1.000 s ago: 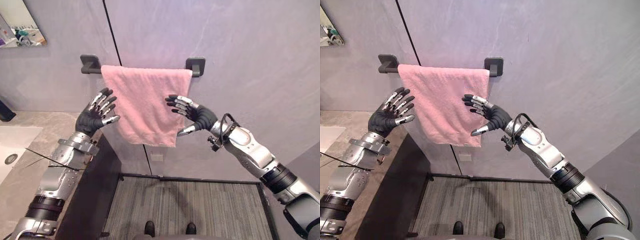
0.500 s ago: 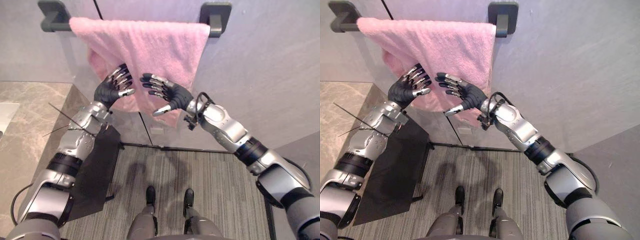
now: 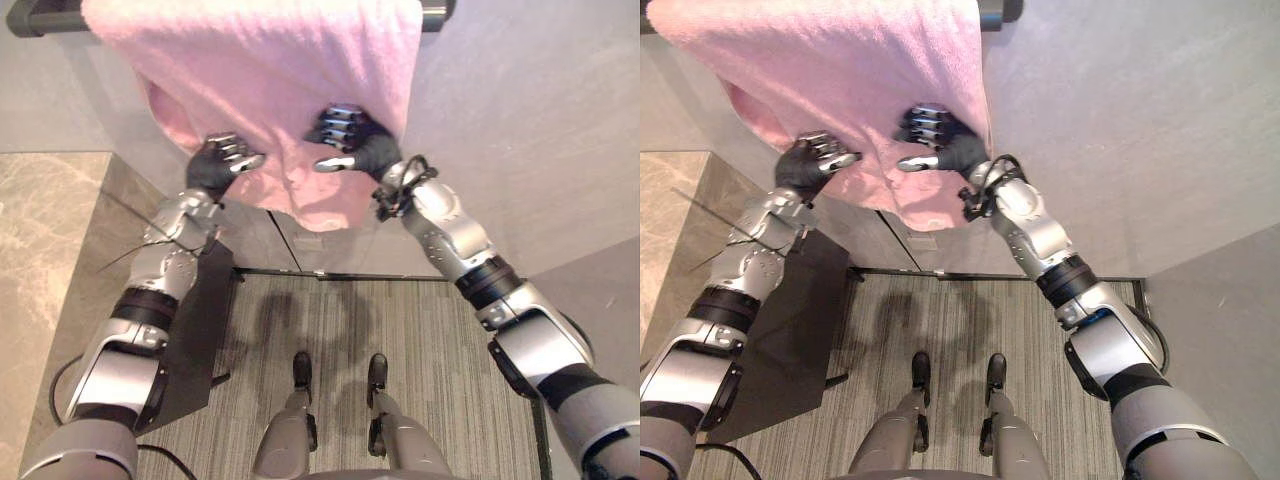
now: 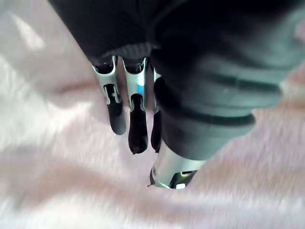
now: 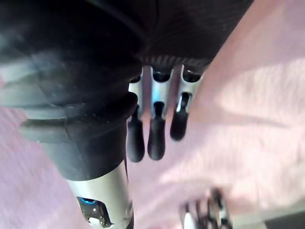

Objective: Organize washtable

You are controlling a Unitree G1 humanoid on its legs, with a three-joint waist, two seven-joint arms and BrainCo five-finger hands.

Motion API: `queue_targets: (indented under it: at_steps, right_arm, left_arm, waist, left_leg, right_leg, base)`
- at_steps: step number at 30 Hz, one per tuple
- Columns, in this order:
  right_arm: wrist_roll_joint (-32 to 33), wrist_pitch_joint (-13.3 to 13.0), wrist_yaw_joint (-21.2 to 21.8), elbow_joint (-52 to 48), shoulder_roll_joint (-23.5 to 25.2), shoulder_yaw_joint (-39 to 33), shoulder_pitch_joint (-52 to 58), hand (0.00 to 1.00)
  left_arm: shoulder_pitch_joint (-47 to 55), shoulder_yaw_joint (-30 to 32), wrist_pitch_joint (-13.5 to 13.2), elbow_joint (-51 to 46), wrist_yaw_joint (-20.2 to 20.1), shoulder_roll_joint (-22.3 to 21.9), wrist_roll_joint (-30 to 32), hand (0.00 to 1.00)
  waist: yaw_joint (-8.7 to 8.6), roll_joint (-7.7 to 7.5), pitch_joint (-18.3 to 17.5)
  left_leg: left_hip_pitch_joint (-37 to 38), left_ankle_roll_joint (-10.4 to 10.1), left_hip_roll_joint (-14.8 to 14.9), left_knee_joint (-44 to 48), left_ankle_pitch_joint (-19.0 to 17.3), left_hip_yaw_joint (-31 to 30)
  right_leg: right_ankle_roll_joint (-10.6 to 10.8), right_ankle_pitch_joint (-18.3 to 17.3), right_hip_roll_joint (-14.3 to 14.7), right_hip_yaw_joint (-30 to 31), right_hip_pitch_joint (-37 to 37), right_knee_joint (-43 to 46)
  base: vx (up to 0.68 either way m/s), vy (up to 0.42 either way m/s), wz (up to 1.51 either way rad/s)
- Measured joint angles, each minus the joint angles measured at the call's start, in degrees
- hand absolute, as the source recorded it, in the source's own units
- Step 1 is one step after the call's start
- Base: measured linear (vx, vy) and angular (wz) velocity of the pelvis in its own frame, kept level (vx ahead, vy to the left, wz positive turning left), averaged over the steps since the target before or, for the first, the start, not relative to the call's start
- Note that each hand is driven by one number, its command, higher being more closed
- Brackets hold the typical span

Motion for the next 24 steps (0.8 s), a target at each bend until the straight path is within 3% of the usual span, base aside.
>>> queue_targets:
  at_steps: [4, 9, 18, 21, 24]
  right_arm:
    - [1.6, 0.0, -0.7, -0.3, -2.0, -12.7, 12.4, 0.0]
    - [1.6, -0.2, -2.3, -3.8, -2.1, -21.3, 23.8, 0.0]
    - [1.4, -1.1, -2.0, -7.2, 0.2, -28.4, 37.0, 0.0]
    - [-0.4, -1.0, -2.2, -5.9, 2.8, -34.0, 43.6, 0.0]
    - [-1.8, -1.0, -5.8, 1.6, 7.2, -43.7, 48.1, 0.0]
  left_arm:
    - [7.3, 13.1, -0.6, 0.4, 3.5, 0.0, 0.0, 0.0]
    - [15.2, 23.0, -1.7, -0.1, 6.1, 0.0, 0.5, 0.0]
    - [18.3, 29.6, -2.7, -1.7, 7.3, 0.0, 2.2, 0.0]
    - [21.7, 32.7, -2.8, -1.9, 7.4, 0.0, 2.7, 0.0]
    - [24.3, 35.6, -3.2, -1.6, 8.8, -2.6, 3.4, 0.0]
  waist:
    - [-0.04, -0.16, 0.1]
    - [-1.03, -0.17, 0.1]
    - [-1.47, -0.51, -0.1]
    - [-2.31, -0.81, -0.3]
    - [-2.94, -1.14, -1.1]
  left_leg:
    - [0.6, -0.1, 0.1, 0.0, -0.2, 0.8]
    - [1.5, -0.3, 0.2, 0.0, -0.4, 2.0]
    - [2.9, -0.5, 0.2, 0.0, -1.1, 3.3]
    - [3.4, -0.3, 0.2, 0.0, -1.3, 3.2]
    - [4.9, -0.2, 0.0, 0.0, -2.1, 2.8]
  right_leg:
    - [0.2, -0.1, 0.1, 1.1, 0.0, 0.0]
    - [0.2, -0.1, 0.1, 2.5, 0.2, -0.2]
    - [0.2, -0.1, 0.2, 3.8, 1.0, -0.2]
    - [0.5, -0.3, 0.2, 3.6, 1.6, -0.2]
    - [1.0, -1.2, 0.1, 2.6, 3.5, -0.2]
  base:
    - [-0.07, 0.006, -0.14]
    - [-0.07, 0.02, -0.13]
    - [-0.06, 0.03, -0.08]
    - [-0.04, 0.035, 0.02]
    - [-0.02, 0.046, 0.11]
